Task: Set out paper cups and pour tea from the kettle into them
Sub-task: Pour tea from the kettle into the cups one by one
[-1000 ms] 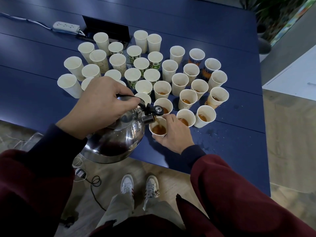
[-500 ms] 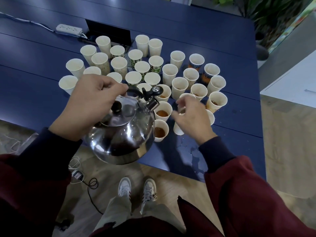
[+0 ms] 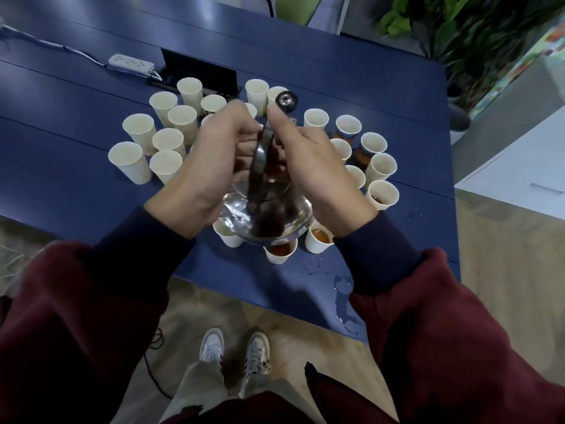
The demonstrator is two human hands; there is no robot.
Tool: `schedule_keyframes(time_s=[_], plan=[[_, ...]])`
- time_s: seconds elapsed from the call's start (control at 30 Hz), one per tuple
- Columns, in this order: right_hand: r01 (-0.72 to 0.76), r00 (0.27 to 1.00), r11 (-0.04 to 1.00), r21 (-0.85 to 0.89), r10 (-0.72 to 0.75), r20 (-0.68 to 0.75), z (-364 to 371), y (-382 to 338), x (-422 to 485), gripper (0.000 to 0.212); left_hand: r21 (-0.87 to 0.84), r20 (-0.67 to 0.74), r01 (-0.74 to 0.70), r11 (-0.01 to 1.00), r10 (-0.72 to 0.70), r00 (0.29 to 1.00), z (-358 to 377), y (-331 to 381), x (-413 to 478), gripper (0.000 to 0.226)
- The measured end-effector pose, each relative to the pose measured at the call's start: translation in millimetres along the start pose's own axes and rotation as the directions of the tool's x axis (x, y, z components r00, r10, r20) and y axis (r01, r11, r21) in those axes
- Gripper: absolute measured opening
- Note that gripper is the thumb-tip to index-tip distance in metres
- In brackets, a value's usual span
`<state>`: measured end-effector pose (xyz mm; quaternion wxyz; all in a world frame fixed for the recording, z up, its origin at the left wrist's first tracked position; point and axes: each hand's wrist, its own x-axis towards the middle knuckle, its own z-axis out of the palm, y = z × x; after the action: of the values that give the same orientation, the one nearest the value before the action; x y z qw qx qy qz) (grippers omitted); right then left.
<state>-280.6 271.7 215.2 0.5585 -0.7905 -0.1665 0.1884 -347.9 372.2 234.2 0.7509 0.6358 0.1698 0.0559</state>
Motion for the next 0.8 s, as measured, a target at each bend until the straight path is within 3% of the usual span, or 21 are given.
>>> schedule_keyframes(time_s=[0.03, 0.13, 0.2, 0.3, 0.43, 0.53, 0.6, 0.67, 0.73, 0.8], plan=[[-0.007, 1.0, 0.999, 0.044, 0.007, -0.002, 0, -1, 1, 0.054, 0.009, 0.034, 0.007, 1.0, -0.007, 0.999, 3, 1, 2, 0.045], [0.01, 0.999, 0.985, 0.17, -0.003, -0.042, -10, 2, 5, 0.027, 0.139, 0.087, -0.004, 0.99, -0.008, 0.996, 4, 5, 14, 0.03], [0.023, 1.0, 0.977, 0.214, -0.018, -0.023, -19, 3, 6, 0.025, 0.3, 0.077, -0.003, 0.954, -0.021, 0.997, 0, 12, 21, 0.032], [0.031, 0.999, 0.995, 0.092, -0.032, 0.009, -30, 9, 8, 0.032, 0.448, 0.072, -0.09, 0.89, 0.064, 0.995, -7, 15, 24, 0.026], [0.009, 0.997, 1.0, 0.016, -0.008, -0.073, -40, 20, 11, 0.037, 0.511, -0.115, -0.115, 0.852, 0.2, 0.973, -44, -19, 31, 0.024], [-0.017, 0.992, 1.0, -0.015, 0.015, -0.125, -45, 22, 15, 0.036, 0.503, -0.262, -0.03, 0.864, 0.185, 0.947, -71, -68, 36, 0.027], [0.035, 0.986, 0.996, -0.085, -0.048, -0.161, -44, 25, 20, 0.043, 0.527, -0.303, 0.051, 0.848, 0.131, 0.944, -84, -101, 40, 0.024], [0.085, 0.977, 0.976, -0.198, -0.12, -0.175, -43, 28, 23, 0.049, 0.635, -0.223, 0.081, 0.768, 0.082, 0.971, -92, -129, 43, 0.022], [0.119, 0.97, 0.946, -0.301, -0.176, -0.169, -43, 28, 25, 0.049, 0.763, -0.021, -0.017, 0.646, 0.051, 0.998, -98, -151, 47, 0.049], [0.146, 0.968, 0.919, -0.365, -0.21, -0.141, -42, 28, 27, 0.046, 0.855, 0.095, -0.103, 0.508, 0.041, 0.995, -99, -167, 51, 0.071]])
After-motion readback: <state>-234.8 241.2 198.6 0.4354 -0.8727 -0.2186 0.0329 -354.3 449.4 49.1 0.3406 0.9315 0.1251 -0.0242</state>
